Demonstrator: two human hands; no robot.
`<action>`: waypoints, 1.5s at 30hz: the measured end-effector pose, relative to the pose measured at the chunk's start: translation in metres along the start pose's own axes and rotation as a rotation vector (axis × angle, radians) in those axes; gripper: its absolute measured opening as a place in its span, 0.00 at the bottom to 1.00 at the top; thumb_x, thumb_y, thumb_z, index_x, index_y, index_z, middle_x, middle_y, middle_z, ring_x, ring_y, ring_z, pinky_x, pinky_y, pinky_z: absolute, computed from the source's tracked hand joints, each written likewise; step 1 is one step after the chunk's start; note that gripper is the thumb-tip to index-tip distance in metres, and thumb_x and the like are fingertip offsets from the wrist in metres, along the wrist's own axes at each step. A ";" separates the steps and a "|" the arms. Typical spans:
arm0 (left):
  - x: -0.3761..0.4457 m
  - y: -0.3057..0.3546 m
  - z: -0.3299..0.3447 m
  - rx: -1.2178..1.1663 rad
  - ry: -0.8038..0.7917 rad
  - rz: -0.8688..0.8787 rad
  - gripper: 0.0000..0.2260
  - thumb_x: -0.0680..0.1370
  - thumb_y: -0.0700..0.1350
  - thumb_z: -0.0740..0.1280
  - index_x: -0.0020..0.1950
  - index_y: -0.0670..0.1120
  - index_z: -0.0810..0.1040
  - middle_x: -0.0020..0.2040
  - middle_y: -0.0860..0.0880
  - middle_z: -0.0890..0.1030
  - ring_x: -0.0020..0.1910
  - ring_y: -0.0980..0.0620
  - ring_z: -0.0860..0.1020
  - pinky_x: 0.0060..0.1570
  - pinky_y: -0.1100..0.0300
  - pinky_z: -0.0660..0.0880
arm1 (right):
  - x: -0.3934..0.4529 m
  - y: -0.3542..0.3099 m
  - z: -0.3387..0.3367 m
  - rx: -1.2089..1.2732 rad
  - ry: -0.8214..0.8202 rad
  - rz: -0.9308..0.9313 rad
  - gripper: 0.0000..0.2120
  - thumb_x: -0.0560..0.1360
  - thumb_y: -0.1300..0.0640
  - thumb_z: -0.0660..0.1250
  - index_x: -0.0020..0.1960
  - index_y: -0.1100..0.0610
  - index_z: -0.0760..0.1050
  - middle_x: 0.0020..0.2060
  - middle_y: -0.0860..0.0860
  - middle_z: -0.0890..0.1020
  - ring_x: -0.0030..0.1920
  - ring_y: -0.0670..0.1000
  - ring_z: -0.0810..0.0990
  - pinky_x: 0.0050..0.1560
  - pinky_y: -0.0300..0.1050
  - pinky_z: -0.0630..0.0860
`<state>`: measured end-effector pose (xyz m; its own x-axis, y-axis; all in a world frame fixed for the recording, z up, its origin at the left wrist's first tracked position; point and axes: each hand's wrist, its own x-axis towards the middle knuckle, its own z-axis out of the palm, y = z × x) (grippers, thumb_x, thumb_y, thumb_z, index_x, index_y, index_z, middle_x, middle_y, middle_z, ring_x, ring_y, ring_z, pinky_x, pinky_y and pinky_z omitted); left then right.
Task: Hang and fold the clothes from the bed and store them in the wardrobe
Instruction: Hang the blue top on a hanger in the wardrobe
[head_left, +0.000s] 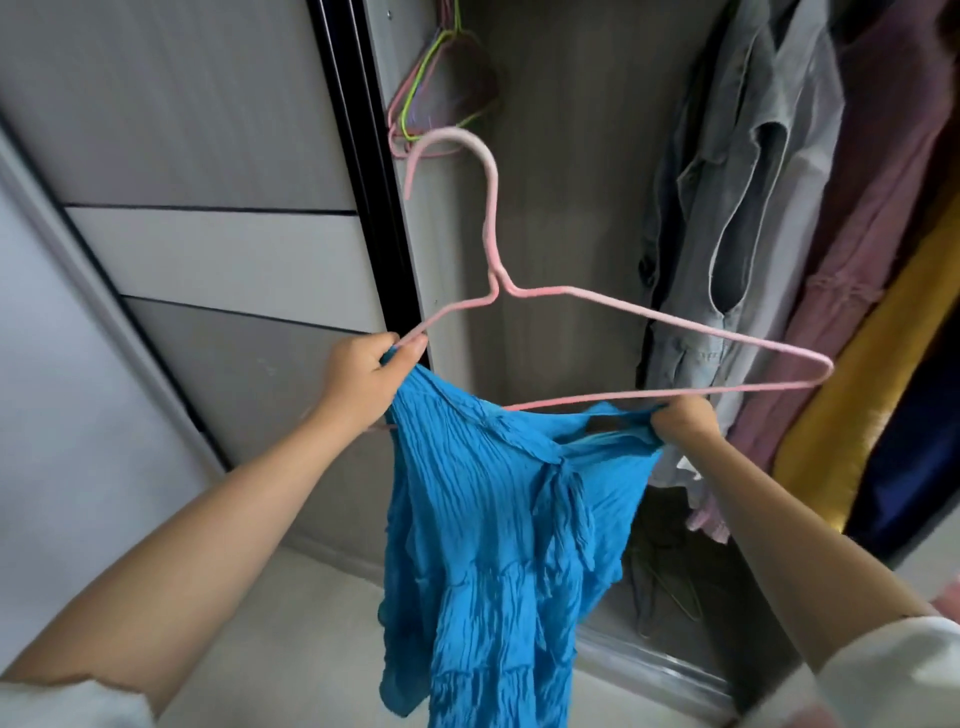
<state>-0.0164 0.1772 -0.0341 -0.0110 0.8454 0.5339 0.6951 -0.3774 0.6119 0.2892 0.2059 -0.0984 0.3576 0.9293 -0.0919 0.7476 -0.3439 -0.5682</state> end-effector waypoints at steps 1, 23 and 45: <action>-0.001 0.000 0.001 0.022 0.017 -0.032 0.24 0.76 0.51 0.65 0.25 0.48 0.57 0.21 0.51 0.58 0.19 0.55 0.63 0.23 0.64 0.55 | 0.000 -0.001 -0.003 0.117 -0.020 -0.008 0.15 0.76 0.69 0.55 0.60 0.67 0.74 0.56 0.64 0.77 0.57 0.61 0.76 0.53 0.45 0.74; 0.008 -0.007 0.007 0.211 0.130 0.101 0.18 0.75 0.53 0.56 0.29 0.47 0.56 0.23 0.51 0.59 0.24 0.52 0.59 0.26 0.61 0.55 | -0.005 0.023 -0.095 0.911 0.163 -0.025 0.13 0.73 0.71 0.57 0.35 0.58 0.71 0.15 0.46 0.73 0.17 0.43 0.72 0.21 0.36 0.72; -0.030 -0.002 0.061 0.462 -0.167 0.390 0.15 0.78 0.45 0.60 0.35 0.37 0.71 0.27 0.39 0.75 0.24 0.39 0.74 0.23 0.57 0.62 | -0.039 0.010 -0.107 0.066 0.557 0.046 0.15 0.77 0.62 0.53 0.60 0.68 0.63 0.58 0.69 0.73 0.58 0.68 0.71 0.53 0.55 0.68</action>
<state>0.0263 0.1751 -0.0870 0.3925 0.7405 0.5455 0.8647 -0.4991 0.0554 0.3424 0.1520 -0.0131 0.6439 0.6961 0.3177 0.6940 -0.3564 -0.6256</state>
